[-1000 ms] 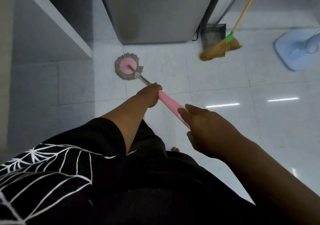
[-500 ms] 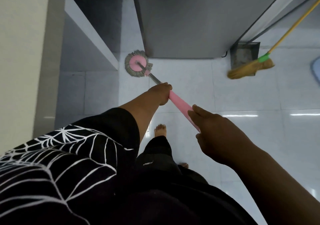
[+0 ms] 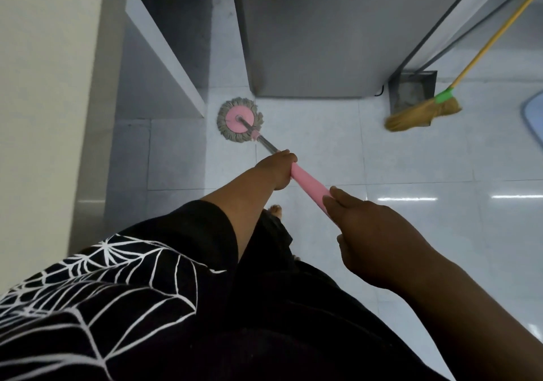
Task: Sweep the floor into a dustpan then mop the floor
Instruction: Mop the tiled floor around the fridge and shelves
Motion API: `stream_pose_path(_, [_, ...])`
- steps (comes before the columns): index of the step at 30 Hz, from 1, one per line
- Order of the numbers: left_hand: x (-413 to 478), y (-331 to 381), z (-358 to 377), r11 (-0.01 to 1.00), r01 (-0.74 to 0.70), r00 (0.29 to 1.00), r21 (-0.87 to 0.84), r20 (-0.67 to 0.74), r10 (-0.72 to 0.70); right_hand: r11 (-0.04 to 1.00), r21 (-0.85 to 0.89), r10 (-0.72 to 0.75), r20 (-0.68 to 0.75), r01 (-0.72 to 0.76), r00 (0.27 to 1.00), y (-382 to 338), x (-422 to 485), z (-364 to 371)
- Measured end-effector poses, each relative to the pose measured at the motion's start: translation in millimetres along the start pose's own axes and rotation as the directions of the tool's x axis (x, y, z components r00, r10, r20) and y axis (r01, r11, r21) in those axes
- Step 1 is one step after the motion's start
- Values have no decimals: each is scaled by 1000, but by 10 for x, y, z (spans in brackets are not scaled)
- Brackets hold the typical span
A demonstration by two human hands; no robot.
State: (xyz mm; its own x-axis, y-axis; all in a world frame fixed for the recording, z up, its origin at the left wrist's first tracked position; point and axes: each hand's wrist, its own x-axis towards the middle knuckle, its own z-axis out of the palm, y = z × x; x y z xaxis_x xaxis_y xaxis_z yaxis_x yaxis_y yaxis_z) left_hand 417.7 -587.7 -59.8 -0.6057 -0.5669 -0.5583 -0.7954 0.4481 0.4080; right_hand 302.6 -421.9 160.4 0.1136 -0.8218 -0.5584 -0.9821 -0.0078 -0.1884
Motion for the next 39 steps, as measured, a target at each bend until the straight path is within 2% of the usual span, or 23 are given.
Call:
stream_pose_path(9, [277,-414,-300,993,28,997,-116,-74,-37,1000,18,-22,-29,23,999,-64,579,-359])
stream_pose_path(18, [1150,-1819,-1479,984,108,983,-145,-131,-127,997,-1,-77,-16,77,997,-544,2362,-1237])
stream_pose_path(25, [1459,-2698,-2174,988,153,981,-21,-115,-155,994,0,-110,-59,110,992,-1033,3404,-1428])
stream_pose_path(31, [1194,-2546,-2005,991,130,984,-11,-125,-130,997,11,-76,-116,78,990,-1158,3059,-1293])
stream_pose_path(39, [541,-1914,-1385,1000,12,995,-16,-98,-14,994,102,35,-57,-29,998,-1246,1981,-1017])
